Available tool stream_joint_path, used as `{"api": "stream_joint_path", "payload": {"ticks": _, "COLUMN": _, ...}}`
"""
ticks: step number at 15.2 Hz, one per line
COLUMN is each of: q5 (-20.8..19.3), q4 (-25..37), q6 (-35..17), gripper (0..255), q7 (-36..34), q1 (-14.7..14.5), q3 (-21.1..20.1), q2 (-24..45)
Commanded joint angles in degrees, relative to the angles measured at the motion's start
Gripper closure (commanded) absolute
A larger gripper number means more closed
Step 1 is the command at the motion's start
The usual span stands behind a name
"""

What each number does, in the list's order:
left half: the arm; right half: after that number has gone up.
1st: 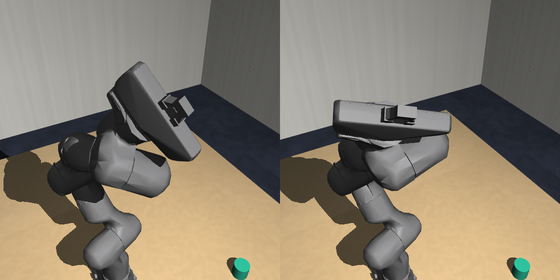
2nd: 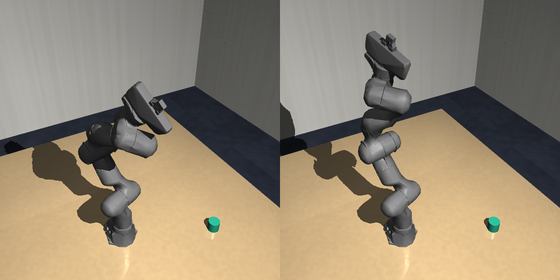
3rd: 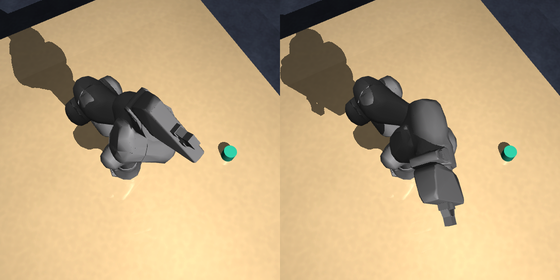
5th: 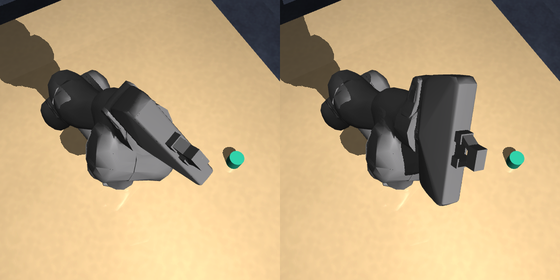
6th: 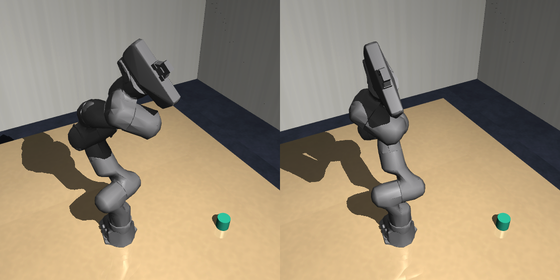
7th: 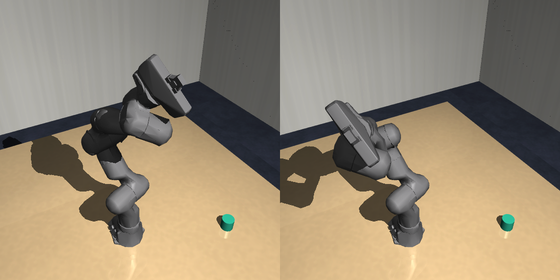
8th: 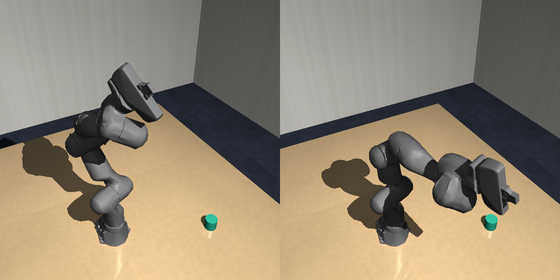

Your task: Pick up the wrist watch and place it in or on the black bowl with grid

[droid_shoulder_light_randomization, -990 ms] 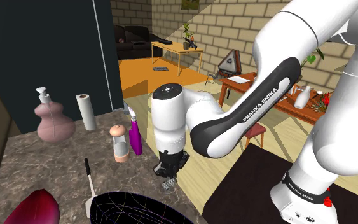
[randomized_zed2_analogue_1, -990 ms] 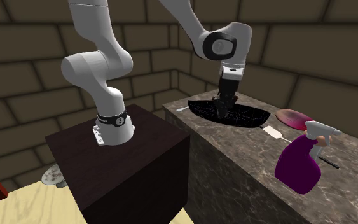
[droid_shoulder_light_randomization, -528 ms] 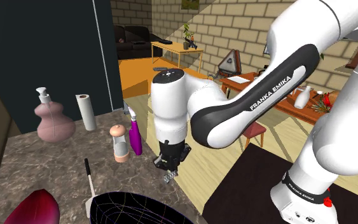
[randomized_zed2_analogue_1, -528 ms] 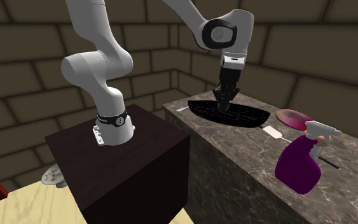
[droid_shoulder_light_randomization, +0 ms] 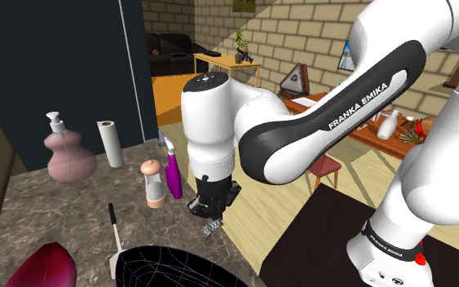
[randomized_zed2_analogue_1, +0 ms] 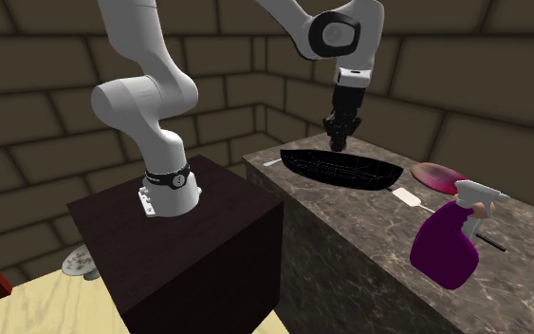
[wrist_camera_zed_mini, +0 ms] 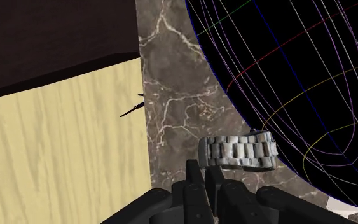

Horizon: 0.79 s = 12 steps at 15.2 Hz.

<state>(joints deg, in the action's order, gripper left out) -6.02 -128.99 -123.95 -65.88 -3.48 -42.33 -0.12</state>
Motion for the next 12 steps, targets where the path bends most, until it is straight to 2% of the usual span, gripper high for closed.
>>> {"api": "stream_joint_path", "payload": {"ticks": 1, "q5": -1.4, "q4": 1.5, "q6": 0.4, "gripper": 255, "q7": -3.7, "q1": -1.4, "q3": -1.4, "q2": 2.0}}
{"api": "stream_joint_path", "payload": {"ticks": 5, "q5": -5.8, "q4": 7.5, "q6": 2.9, "gripper": 255, "q7": -11.7, "q1": -5.2, "q3": -3.4, "q2": 8.2}}
{"api": "stream_joint_path", "payload": {"ticks": 9, "q5": -10.5, "q4": 14.5, "q6": 6.0, "gripper": 255, "q7": -19.2, "q1": -10.5, "q3": -3.9, "q2": 15.1}}
{"api": "stream_joint_path", "payload": {"ticks": 12, "q5": -11.9, "q4": 13.7, "q6": 4.2, "gripper": 255, "q7": -20.2, "q1": -11.1, "q3": -3.2, "q2": 16.6}}
